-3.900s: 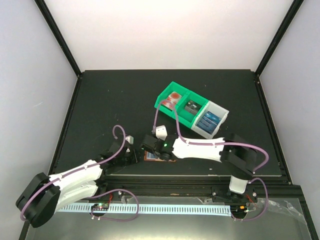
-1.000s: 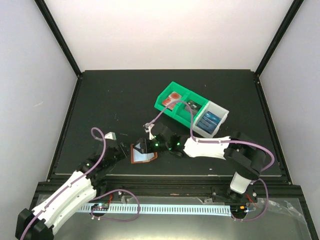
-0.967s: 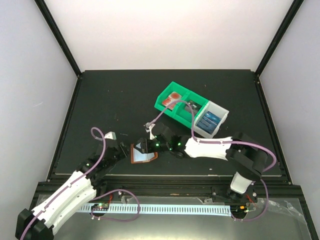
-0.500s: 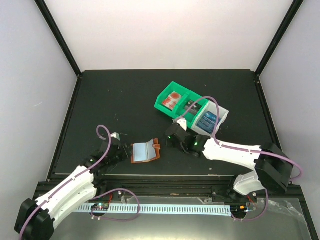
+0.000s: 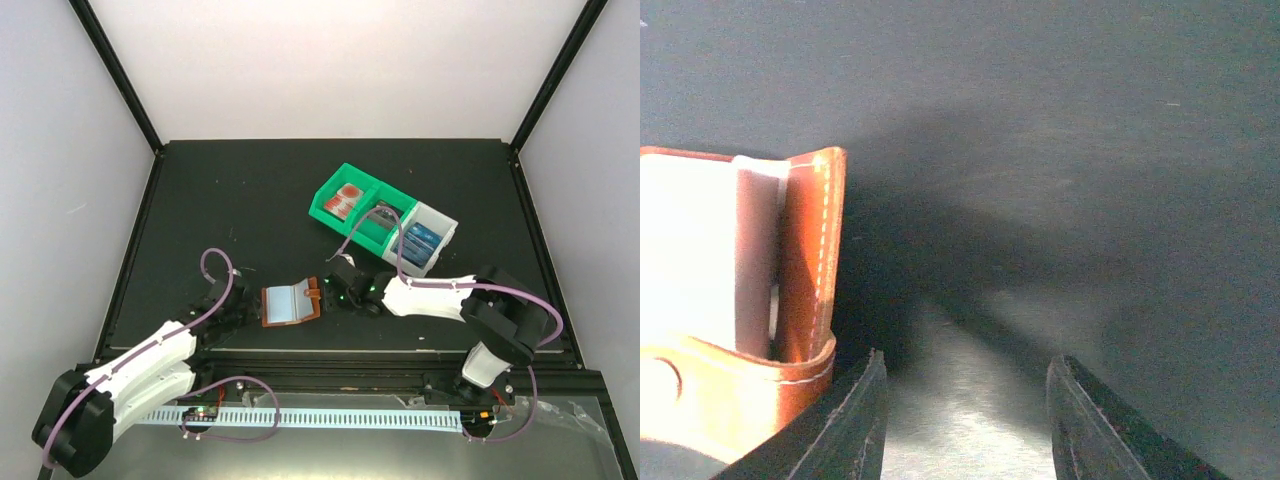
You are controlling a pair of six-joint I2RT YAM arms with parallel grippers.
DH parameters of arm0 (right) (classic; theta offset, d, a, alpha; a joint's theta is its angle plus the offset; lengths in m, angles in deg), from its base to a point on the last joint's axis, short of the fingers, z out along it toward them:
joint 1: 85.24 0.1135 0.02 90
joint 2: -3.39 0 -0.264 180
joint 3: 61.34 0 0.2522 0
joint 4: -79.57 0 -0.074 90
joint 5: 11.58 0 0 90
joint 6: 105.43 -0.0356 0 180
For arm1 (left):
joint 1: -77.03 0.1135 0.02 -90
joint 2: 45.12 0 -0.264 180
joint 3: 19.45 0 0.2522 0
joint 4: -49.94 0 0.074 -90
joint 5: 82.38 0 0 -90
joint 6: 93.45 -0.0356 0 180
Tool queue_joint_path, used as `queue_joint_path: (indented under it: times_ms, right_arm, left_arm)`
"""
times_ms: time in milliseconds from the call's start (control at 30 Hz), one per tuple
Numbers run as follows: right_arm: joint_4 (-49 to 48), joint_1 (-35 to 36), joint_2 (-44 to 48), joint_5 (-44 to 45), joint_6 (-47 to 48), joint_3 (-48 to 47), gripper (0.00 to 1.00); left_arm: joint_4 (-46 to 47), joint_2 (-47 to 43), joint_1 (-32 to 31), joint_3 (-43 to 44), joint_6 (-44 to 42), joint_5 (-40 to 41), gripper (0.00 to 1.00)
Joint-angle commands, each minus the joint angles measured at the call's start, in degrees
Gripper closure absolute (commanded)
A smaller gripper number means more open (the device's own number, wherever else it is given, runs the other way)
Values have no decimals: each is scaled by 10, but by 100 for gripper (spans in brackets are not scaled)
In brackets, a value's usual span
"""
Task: Put the credit cards into the card holder
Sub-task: Close the card holder at the center of the board.
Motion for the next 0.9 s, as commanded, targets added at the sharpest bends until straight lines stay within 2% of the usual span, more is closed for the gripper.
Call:
queue_joint_path:
  times_ms: [0, 333, 567, 867]
  right_arm:
    - [-64, 0, -9, -74, 31, -18, 54]
    - [-119, 0, -41, -155, 47, -38, 53]
    - [-152, 1, -86, -211, 37, -63, 52]
    - [-118, -1, -137, -206, -24, -74, 51]
  left_arm:
    - [10, 7, 4, 11, 2, 5, 70]
    - [44, 57, 4, 11, -9, -32, 98]
    - [105, 68, 4, -7, -4, -102, 98]
    - [154, 91, 5, -18, -3, -147, 98]
